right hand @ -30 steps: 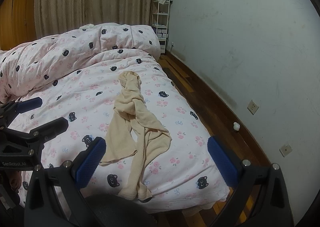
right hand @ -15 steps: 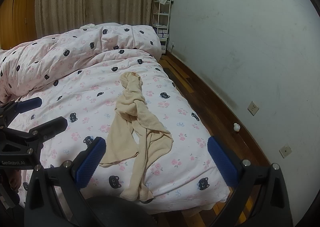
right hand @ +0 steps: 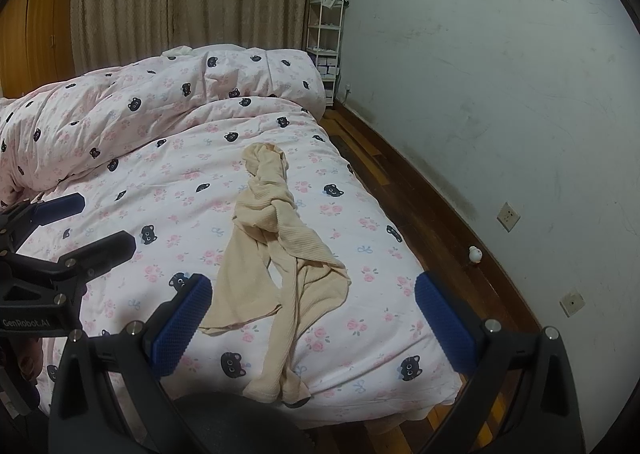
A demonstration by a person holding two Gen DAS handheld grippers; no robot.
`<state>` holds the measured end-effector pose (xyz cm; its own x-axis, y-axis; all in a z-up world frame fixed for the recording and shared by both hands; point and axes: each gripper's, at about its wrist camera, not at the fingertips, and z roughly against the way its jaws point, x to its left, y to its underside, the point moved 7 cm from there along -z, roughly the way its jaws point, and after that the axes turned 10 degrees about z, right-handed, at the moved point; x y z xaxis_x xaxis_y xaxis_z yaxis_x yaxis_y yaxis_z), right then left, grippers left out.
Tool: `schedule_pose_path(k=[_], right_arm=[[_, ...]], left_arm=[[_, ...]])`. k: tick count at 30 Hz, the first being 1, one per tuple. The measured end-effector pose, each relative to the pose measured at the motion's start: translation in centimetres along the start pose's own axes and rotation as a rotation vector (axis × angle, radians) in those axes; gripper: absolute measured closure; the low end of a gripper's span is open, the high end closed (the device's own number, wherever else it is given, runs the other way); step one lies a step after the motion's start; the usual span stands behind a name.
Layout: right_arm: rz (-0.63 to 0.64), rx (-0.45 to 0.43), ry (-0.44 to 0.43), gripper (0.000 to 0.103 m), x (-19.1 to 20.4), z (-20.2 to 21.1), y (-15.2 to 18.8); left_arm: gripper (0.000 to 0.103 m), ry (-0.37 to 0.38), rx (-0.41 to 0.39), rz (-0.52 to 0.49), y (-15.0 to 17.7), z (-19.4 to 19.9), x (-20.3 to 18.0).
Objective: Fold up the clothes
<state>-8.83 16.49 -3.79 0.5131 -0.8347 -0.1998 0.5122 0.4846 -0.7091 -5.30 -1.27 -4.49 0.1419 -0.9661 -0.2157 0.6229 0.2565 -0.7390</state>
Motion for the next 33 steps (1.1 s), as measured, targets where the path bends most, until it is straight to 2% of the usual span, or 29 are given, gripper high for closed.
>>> schedule_pose_path(k=[33], right_arm=[[0.008,0.014,-0.002,0.000,0.17,-0.92,0.02]], left_arm=[[0.000,-0.004,0.003,0.023,0.12,-0.40,0.43]])
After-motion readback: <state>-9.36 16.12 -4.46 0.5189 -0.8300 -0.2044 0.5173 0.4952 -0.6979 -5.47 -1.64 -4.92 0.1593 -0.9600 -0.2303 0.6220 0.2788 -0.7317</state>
